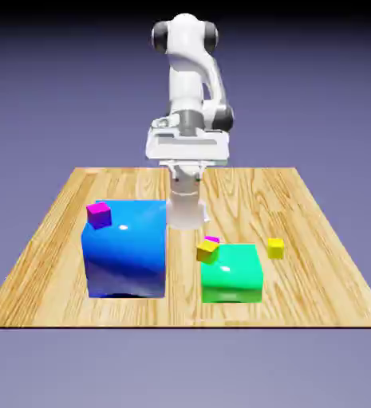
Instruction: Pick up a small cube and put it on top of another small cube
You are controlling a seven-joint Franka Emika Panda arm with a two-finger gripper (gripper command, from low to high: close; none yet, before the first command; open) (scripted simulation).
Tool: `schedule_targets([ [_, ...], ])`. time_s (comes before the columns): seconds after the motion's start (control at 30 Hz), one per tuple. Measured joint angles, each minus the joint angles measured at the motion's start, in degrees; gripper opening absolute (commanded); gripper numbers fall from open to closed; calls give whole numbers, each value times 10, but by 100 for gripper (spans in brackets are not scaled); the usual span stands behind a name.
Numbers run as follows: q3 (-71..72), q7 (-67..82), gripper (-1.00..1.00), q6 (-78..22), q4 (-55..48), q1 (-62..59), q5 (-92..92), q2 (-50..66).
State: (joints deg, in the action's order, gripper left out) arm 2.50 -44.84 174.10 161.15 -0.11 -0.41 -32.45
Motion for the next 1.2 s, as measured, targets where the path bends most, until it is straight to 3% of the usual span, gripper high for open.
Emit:
schedule_targets([
  [1.2, 748, -710, 0, 29, 46, -238, -121, 62],
])
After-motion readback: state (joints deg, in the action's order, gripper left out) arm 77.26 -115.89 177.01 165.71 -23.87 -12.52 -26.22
